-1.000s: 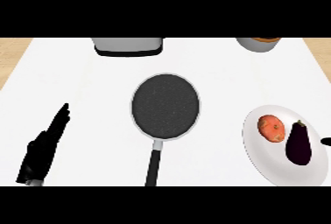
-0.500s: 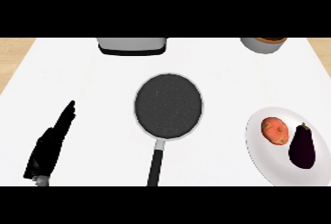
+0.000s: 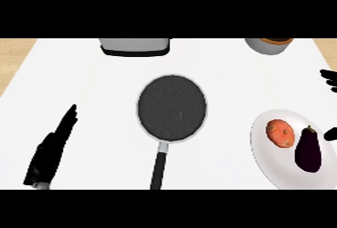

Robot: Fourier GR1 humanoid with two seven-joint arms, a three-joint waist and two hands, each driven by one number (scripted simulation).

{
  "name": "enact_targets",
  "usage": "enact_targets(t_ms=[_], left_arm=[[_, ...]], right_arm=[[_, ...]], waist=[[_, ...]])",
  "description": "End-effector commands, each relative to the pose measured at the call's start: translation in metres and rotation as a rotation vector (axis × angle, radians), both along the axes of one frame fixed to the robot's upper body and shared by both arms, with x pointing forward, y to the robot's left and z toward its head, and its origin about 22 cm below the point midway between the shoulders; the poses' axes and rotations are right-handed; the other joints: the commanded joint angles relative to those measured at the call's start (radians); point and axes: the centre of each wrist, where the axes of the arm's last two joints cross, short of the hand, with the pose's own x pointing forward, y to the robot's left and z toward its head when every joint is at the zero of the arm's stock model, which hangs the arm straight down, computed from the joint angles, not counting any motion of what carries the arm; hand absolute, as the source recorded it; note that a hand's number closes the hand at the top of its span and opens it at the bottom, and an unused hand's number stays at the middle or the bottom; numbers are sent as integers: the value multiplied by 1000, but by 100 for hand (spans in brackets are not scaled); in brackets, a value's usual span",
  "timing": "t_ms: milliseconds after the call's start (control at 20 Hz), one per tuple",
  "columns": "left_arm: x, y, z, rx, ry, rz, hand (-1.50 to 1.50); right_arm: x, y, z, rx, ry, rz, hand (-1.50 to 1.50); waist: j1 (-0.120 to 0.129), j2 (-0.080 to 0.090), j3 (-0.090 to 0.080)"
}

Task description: Pick the squash from the plate and place it in the pan

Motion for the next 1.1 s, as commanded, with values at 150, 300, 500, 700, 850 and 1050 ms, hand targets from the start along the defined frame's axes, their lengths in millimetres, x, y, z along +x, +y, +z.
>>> enact_targets(t_ms=[150, 300, 500, 700, 850, 1050], left_arm=[[-3, 11, 18, 9, -8, -9, 0], [13, 3, 8, -11, -3, 1, 0], [3, 2, -1, 20, 0, 7, 0], [0, 14, -6, 6, -2, 2, 0], [-2, 2, -6, 17, 7, 19, 0], [11, -7, 13, 3, -5, 10, 0]], right_arm=[[21, 29, 12, -122, 117, 77, -150], [22, 46, -21, -174, 212, 132, -150], [33, 52, -13, -220, 288, 140, -150], [46, 71, -19, -233, 300, 144, -150], [33, 74, -22, -205, 327, 175, -150], [26, 69, -35, -283, 353, 165, -150]], waist=[[3, -1, 0], [-2, 2, 0], [-3, 0, 0], [-2, 0, 0], [-8, -1, 0], [-10, -1, 1]])
